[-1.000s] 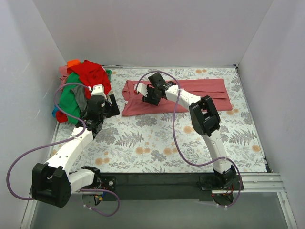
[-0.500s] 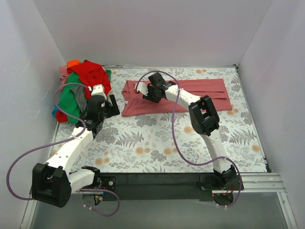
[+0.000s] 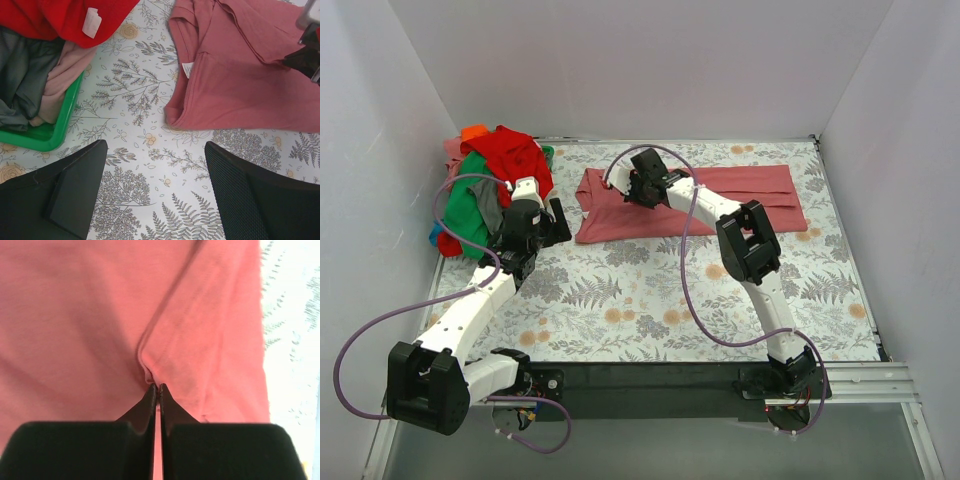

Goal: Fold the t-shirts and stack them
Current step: Fold the tshirt

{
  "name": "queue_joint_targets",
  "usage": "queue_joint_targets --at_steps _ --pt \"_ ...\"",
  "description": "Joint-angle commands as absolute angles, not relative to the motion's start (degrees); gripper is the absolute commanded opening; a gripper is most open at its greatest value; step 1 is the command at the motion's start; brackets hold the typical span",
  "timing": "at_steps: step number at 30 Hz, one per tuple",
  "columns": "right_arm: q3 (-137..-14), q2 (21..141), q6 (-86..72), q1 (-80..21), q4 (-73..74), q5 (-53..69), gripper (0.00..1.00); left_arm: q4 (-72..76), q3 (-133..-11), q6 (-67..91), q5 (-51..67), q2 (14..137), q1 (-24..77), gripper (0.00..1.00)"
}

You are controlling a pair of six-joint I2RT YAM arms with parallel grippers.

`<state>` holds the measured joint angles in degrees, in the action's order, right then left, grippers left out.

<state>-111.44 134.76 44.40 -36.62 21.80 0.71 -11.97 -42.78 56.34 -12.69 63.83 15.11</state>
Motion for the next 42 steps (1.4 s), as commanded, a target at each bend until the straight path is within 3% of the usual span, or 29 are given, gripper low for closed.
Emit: queue_joint_targets --at_steps 1,14,16,17,21,28,33,38,42 --pt "-115.4 134.1 42.0 -35.1 16.1 -3.7 0.01 -11.4 -42.5 55.6 -13.4 61.7 14.9 0.78" --pt "-119.5 138.4 39.1 -31.2 6.9 -15.0 0.03 -11.4 -42.5 55.5 -13.4 62.2 14.9 0.78" --pt "-119.3 139.1 39.2 -31.1 4.8 -16.9 0.16 -11.4 -42.4 55.5 -13.4 62.3 14.9 0.78" --pt "-118.9 139.3 39.2 -31.0 4.3 -17.8 0.31 -11.4 -42.4 55.5 -13.4 62.3 14.9 0.78" --pt "-118.5 138.7 38.1 -30.2 4.0 -18.7 0.48 -11.3 -42.3 55.5 -13.3 62.5 14.9 0.78" --pt "-114.2 132.7 33.9 -27.2 5.5 -15.7 0.49 -11.2 -42.3 55.5 -12.9 62.1 14.9 0.78" --pt "-109.3 124.8 28.5 -20.1 17.8 0.8 0.48 -11.1 -42.3 55.5 -12.0 61.0 14.9 0.78" --pt "-96.4 115.7 27.8 -8.3 23.7 18.0 0.47 -10.7 -42.3 55.7 -10.2 59.9 14.9 0.78" --pt "-90.4 112.2 28.7 1.1 26.2 21.6 0.46 -10.6 -42.4 55.8 -8.8 59.4 14.9 0.78"
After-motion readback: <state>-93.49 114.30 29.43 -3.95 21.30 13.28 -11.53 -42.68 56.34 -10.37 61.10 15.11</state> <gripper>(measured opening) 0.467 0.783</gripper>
